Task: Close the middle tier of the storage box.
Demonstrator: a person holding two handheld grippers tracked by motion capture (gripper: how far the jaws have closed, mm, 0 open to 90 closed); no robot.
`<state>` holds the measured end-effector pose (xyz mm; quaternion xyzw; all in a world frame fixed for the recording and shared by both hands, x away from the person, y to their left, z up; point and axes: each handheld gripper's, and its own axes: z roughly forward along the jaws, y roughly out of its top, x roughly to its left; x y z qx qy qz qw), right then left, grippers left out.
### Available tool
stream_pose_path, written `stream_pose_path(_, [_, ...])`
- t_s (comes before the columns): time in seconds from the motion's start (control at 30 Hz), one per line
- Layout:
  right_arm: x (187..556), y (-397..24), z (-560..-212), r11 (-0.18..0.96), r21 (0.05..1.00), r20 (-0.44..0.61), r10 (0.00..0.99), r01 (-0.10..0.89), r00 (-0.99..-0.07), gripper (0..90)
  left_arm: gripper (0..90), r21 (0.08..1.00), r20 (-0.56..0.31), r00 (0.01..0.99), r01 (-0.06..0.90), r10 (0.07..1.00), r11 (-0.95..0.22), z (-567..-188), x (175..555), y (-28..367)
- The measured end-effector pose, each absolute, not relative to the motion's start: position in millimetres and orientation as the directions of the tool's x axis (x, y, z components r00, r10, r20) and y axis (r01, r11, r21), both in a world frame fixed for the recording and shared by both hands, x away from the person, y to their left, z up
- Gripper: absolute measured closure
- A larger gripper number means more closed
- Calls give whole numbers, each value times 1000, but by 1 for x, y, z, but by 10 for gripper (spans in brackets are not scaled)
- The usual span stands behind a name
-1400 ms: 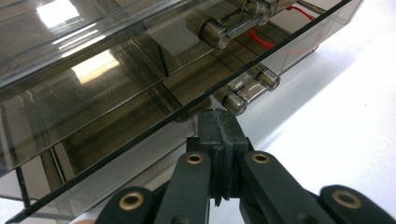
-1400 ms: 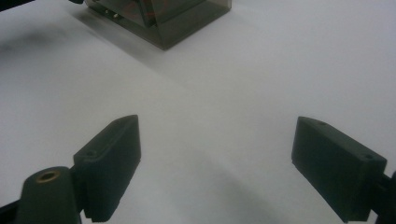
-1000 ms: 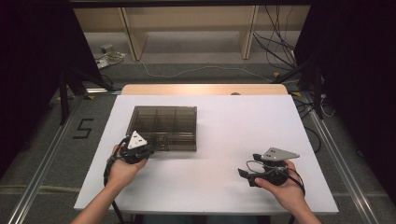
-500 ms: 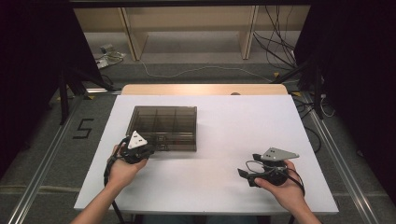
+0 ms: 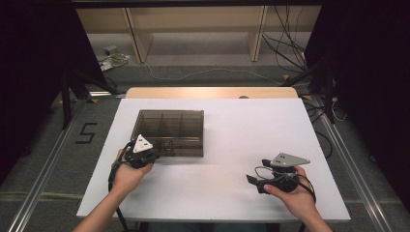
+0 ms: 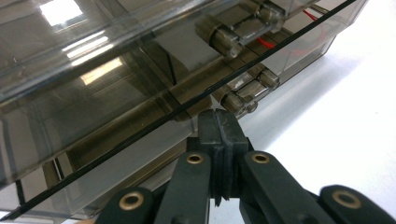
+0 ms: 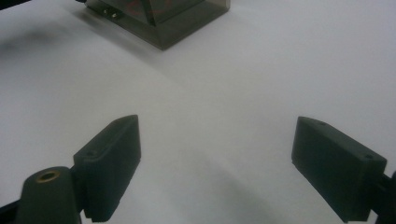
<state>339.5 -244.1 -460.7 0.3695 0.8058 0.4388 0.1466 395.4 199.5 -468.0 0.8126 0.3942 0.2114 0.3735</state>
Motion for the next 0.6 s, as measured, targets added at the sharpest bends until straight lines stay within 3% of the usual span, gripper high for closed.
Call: stream_pose_path(0.6, [340, -245, -461, 339, 816, 89, 726, 468, -682, 165, 899, 772, 52, 591, 487, 805, -408, -468, 402, 196])
